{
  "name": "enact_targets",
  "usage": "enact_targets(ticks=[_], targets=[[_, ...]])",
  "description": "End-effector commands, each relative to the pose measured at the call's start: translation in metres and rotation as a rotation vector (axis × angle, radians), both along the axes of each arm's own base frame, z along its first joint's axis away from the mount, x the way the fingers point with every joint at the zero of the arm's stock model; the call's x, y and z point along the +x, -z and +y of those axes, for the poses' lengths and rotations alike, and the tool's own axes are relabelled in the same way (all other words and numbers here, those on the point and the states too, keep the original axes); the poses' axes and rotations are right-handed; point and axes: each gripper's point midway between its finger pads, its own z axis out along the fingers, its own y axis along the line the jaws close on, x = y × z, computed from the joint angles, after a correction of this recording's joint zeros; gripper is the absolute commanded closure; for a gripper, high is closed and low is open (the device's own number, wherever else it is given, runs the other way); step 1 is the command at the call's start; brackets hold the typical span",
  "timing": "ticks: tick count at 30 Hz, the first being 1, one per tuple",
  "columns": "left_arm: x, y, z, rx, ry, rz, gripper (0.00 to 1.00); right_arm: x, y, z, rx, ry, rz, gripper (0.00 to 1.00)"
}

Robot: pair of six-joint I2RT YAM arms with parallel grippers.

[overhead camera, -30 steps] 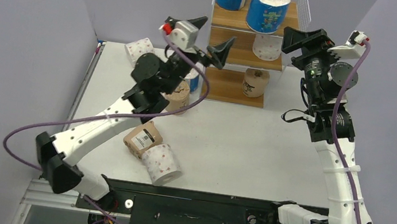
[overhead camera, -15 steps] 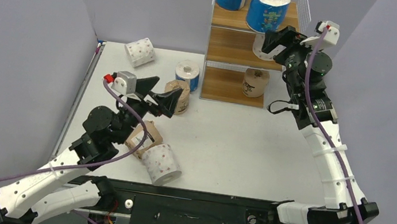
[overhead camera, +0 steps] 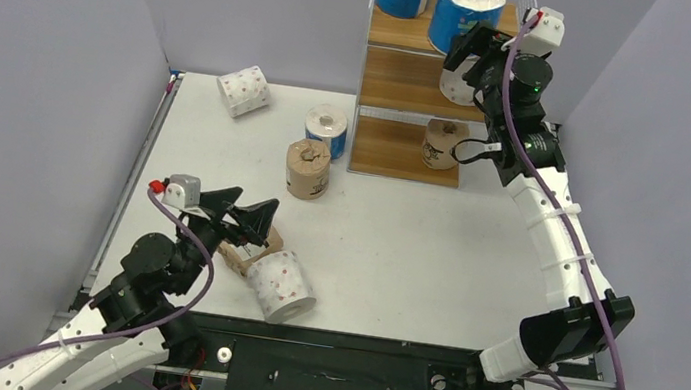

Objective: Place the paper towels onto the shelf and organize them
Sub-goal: Place the paper towel on the shelf.

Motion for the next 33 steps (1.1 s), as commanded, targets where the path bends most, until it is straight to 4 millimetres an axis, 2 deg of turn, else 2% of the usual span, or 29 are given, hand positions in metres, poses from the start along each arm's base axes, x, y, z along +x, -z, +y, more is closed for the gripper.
enact_targets(ticks=[1, 6, 13, 22, 28, 33], targets=[[-0.001, 0.018, 0.012, 0.012, -0.044, 0.047, 0.04, 0.008, -0.018, -0.004, -0.007, 0.043, -0.045, 0.16], [-0.003, 0.017, 0.019, 0.010, -0.064, 0.037, 0.04, 0.020, -0.009, -0.008, 0.007, 0.089, -0.032, 0.17], [-0.004, 0.016, 0.015, 0.005, -0.046, 0.041, 0.04, 0.031, -0.001, -0.014, 0.026, 0.147, -0.030, 0.18], [-0.003, 0.020, 0.012, 0.009, -0.039, 0.051, 0.04, 0.043, 0.003, -0.007, 0.015, 0.128, -0.024, 0.18], [-0.002, 0.021, 0.009, 0.005, -0.029, 0.059, 0.04, 0.028, -0.014, -0.009, 0.046, 0.108, -0.058, 0.18], [-0.003, 0.019, 0.006, -0.011, -0.017, 0.061, 0.04, -0.001, -0.048, -0.019, 0.091, 0.093, -0.142, 0.17]])
